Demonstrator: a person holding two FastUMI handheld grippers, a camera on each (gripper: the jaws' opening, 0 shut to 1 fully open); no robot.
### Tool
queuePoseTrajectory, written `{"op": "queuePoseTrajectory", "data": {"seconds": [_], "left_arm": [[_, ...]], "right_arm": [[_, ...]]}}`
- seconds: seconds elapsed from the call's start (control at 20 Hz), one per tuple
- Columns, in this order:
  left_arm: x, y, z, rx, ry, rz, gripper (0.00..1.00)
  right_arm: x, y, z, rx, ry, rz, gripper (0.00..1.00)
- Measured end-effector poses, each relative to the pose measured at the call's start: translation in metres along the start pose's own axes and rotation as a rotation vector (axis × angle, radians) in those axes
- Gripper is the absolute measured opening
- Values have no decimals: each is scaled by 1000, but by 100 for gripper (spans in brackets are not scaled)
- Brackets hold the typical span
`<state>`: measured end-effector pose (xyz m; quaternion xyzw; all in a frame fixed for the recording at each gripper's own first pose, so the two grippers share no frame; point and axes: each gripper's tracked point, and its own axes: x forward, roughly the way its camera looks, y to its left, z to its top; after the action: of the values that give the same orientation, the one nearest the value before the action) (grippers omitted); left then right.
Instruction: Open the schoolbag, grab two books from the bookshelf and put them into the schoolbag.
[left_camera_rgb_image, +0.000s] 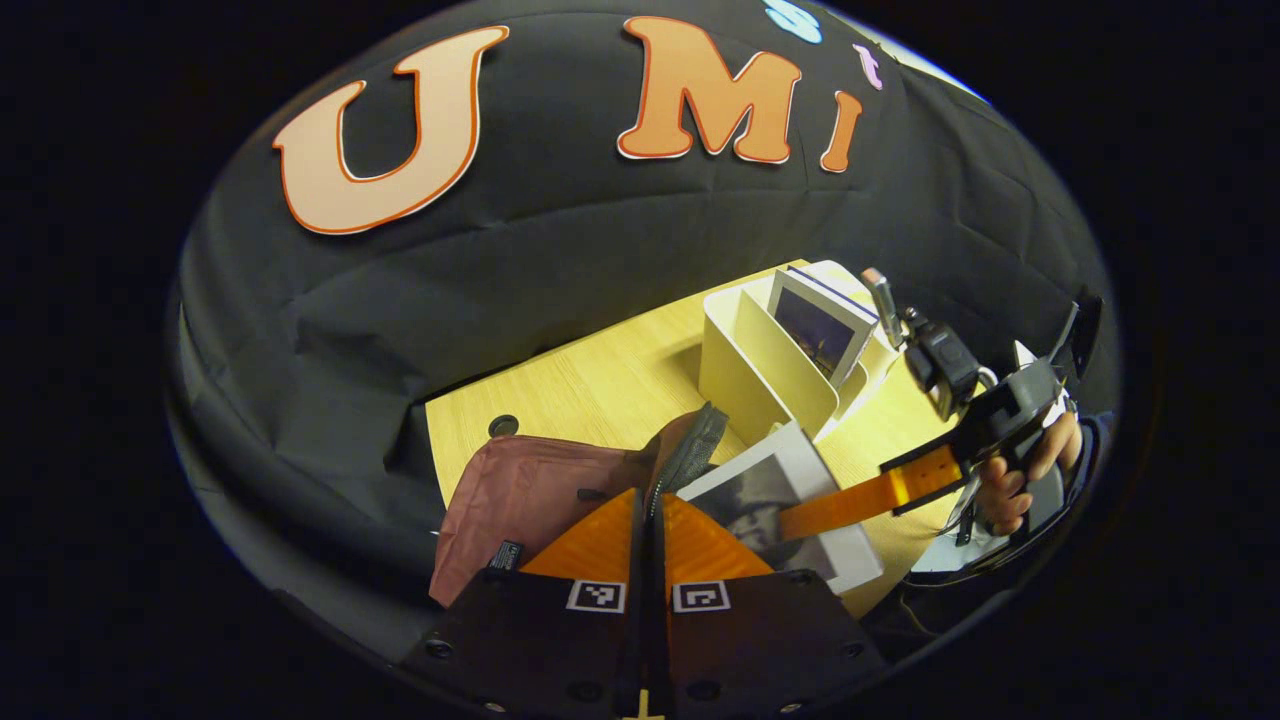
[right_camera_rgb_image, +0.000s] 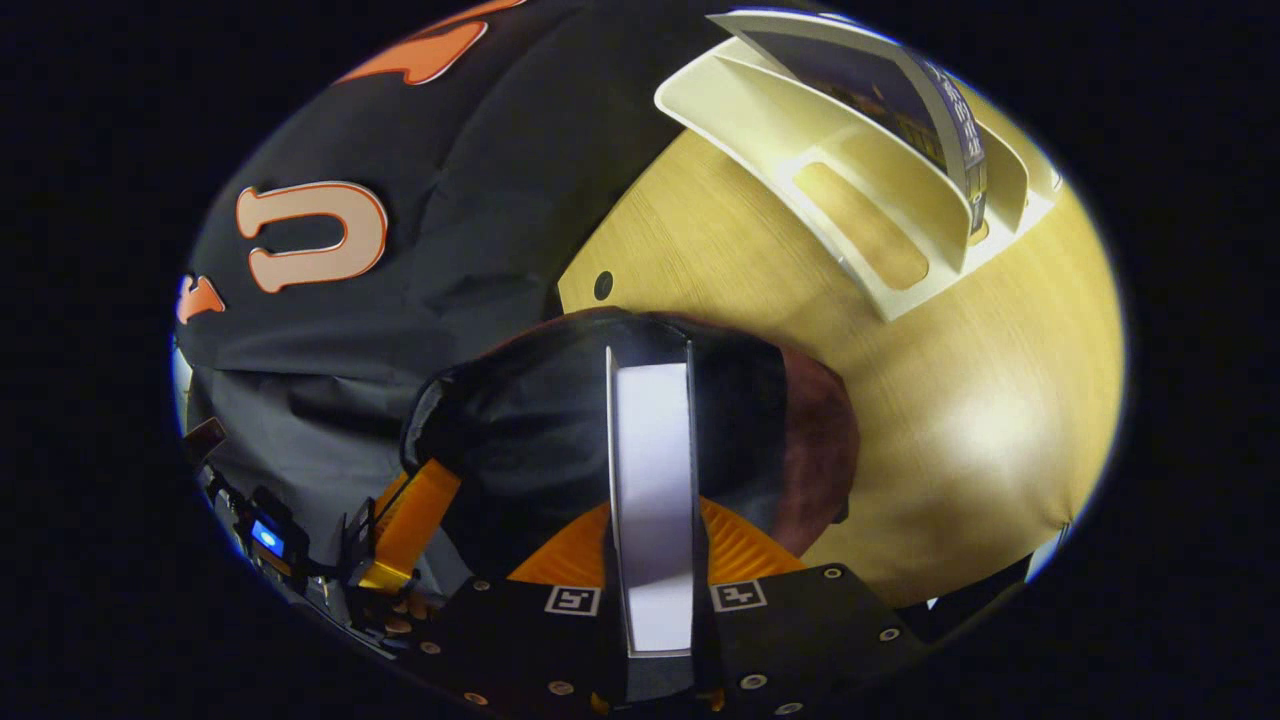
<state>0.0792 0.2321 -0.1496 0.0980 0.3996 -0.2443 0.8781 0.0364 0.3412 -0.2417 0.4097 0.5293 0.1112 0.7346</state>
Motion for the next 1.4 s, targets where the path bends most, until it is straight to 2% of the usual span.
{"op": "queuePoseTrajectory", "data": {"seconds": [0.35, 0.8, 0.85, 0.95, 1.0, 1.2, 1.25, 1.4], "left_arm": [[-3, -19, 1, 27, 2, -39, 2], [-5, -31, 0, 35, -1, -72, 2], [-5, -31, 0, 36, -3, -73, 2], [-5, -30, 0, 31, -3, -72, 2], [-4, -28, 0, 31, -6, -66, 2], [-4, -28, -3, 8, -2, -62, 2], [-4, -28, -4, 7, -4, -58, 2], [-1, -28, -8, -1, 0, -42, 2]], "right_arm": [[45, 0, -4, 86, -57, 84, 25], [98, 6, -18, 76, -63, 132, 26], [100, 6, -20, 82, -44, 126, 26], [93, 14, -40, 148, 66, 145, 33], [98, 12, -36, 140, 58, 126, 31], [79, -15, -29, 65, 17, 26, 98], [71, -20, -22, 55, 2, 14, 98], [43, -15, 1, 52, -34, 58, 97]]}}
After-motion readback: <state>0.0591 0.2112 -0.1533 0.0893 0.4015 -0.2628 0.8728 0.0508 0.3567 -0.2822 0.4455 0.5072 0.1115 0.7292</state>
